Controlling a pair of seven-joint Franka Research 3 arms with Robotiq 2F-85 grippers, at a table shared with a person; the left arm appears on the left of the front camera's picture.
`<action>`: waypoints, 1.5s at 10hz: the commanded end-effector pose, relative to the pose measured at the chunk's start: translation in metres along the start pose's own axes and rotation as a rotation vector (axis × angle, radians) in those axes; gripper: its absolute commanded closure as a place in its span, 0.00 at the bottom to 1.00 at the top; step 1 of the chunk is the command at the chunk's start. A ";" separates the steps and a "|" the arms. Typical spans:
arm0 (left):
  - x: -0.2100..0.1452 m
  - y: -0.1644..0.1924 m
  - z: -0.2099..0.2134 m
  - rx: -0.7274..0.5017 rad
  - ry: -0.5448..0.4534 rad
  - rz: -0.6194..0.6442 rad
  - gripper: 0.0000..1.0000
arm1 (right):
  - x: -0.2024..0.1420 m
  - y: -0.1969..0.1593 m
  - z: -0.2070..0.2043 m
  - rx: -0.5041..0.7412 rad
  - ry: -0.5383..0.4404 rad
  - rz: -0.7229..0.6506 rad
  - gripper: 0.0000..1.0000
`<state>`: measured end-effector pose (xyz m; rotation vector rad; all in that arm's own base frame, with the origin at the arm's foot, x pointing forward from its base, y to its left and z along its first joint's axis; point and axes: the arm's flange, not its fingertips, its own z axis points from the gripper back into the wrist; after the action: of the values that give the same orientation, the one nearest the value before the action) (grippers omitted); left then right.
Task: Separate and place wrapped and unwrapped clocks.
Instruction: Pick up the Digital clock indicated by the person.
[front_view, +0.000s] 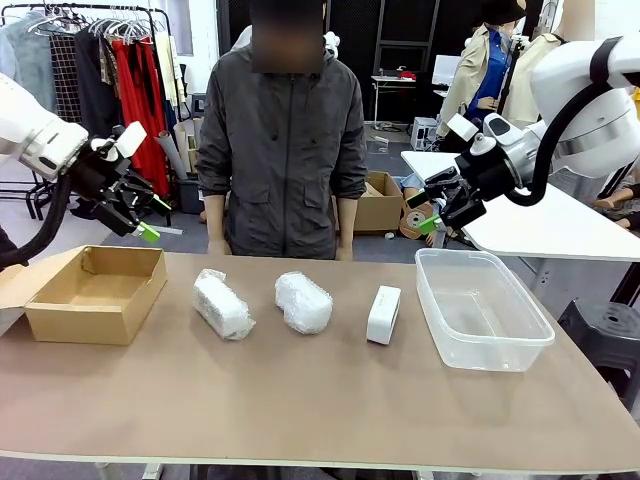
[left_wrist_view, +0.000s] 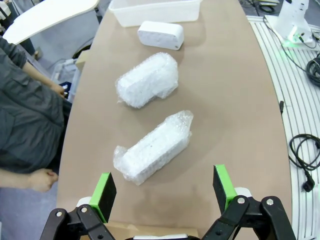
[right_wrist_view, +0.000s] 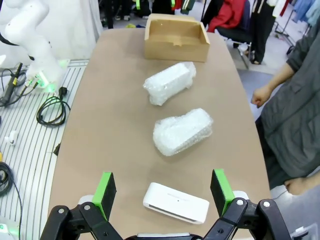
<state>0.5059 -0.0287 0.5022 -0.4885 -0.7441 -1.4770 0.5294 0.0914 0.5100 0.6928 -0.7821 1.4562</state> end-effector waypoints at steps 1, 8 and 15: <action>0.000 0.000 0.002 -0.004 -0.008 0.000 0.00 | -0.001 0.000 0.001 0.007 0.005 0.002 0.00; 0.000 0.000 0.002 -0.004 -0.008 0.000 0.00 | -0.001 0.000 0.001 0.007 0.005 0.002 0.00; 0.000 0.000 0.002 -0.004 -0.008 0.000 0.00 | -0.001 0.000 0.001 0.007 0.005 0.002 0.00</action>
<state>0.5059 -0.0287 0.5022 -0.4885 -0.7441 -1.4770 0.5294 0.0908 0.5100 0.6932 -0.7820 1.4555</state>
